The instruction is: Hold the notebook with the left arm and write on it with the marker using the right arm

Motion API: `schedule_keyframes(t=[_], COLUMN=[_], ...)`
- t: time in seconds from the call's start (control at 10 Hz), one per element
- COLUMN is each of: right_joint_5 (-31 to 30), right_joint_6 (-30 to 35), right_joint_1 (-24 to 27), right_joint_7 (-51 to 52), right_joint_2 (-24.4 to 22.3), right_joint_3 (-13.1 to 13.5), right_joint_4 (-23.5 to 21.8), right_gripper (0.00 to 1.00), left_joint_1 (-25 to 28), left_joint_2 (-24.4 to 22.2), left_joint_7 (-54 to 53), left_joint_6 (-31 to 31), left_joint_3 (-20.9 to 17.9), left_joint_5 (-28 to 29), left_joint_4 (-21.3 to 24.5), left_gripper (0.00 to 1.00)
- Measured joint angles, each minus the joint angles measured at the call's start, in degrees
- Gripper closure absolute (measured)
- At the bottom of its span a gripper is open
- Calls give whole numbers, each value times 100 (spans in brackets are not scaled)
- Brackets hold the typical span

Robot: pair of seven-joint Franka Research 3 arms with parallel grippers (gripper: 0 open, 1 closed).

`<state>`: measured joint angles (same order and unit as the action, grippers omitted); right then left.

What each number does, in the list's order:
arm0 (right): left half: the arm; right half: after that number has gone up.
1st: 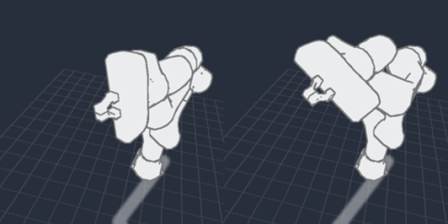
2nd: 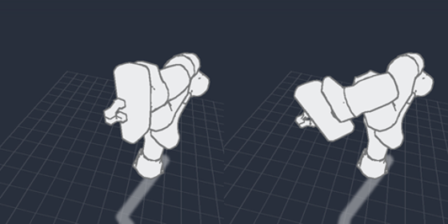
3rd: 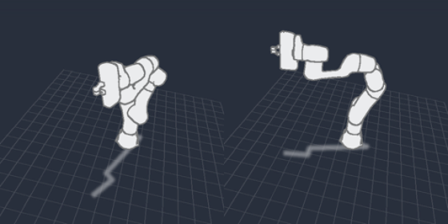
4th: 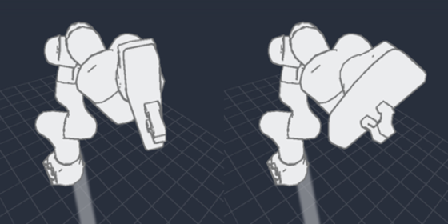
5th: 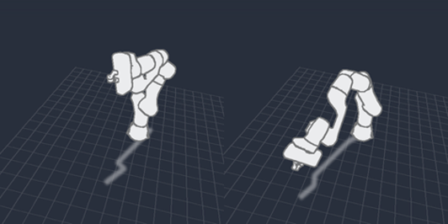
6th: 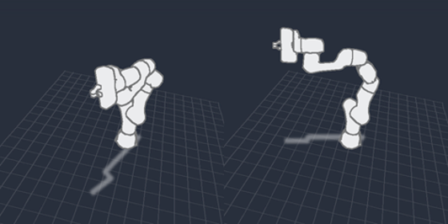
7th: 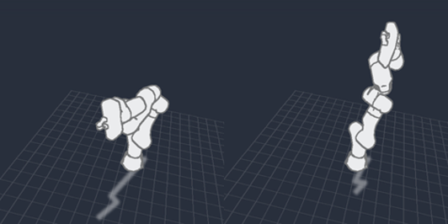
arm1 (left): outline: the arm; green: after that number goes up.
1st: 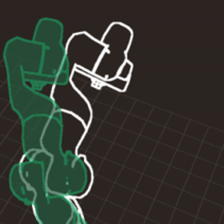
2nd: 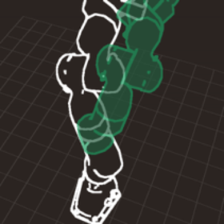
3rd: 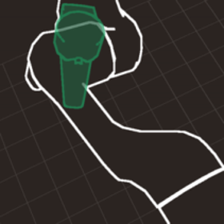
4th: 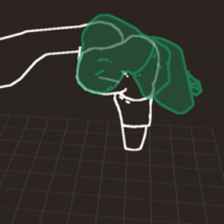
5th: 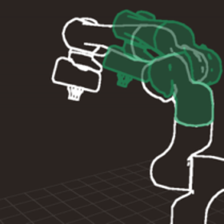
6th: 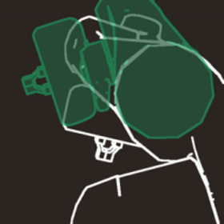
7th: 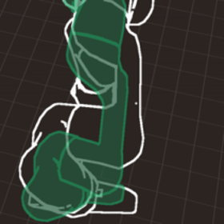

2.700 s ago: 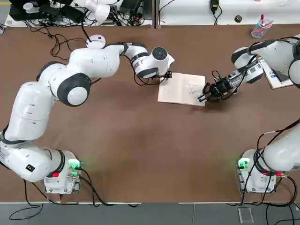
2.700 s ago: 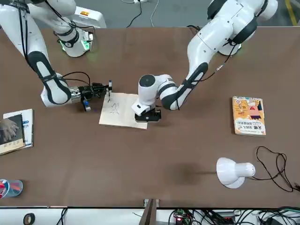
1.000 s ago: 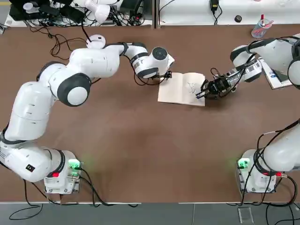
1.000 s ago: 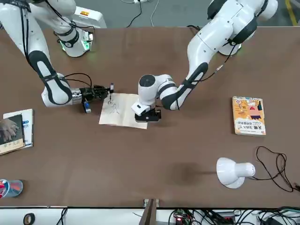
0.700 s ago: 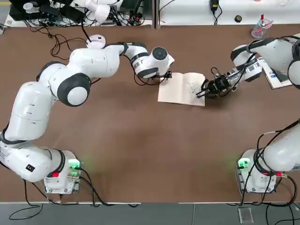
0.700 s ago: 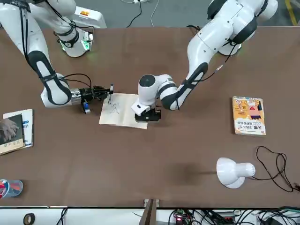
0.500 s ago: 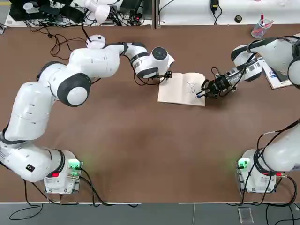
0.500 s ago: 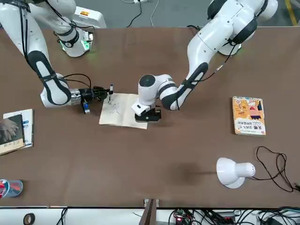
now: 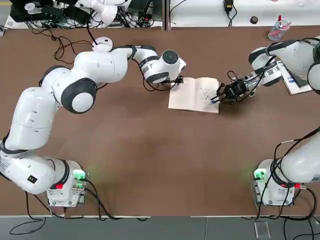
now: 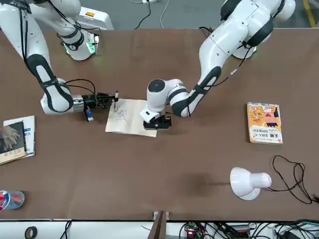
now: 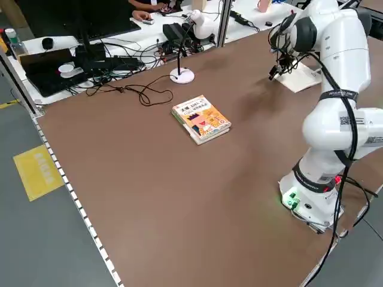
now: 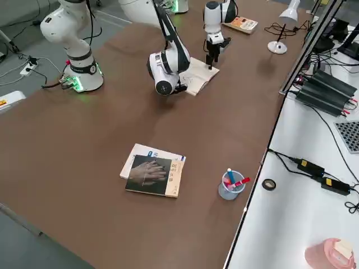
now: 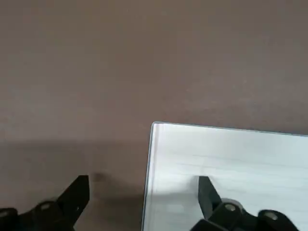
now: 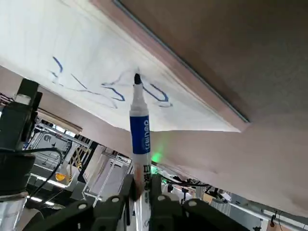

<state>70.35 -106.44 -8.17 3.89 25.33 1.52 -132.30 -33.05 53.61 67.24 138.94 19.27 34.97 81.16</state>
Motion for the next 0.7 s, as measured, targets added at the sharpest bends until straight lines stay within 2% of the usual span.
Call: schedule_keyframes(t=[0.7], right_joint_5=[-41], right_joint_6=[-44], right_joint_1=[4], right_joint_7=[101], right_joint_2=[4], right_joint_3=[96], right_joint_4=[72], right_gripper=[82], left_joint_1=[0], left_joint_2=[0], left_joint_7=[0], left_joint_6=[0], left_joint_3=[0], left_joint_5=[0], left_joint_4=[0], left_gripper=[0])
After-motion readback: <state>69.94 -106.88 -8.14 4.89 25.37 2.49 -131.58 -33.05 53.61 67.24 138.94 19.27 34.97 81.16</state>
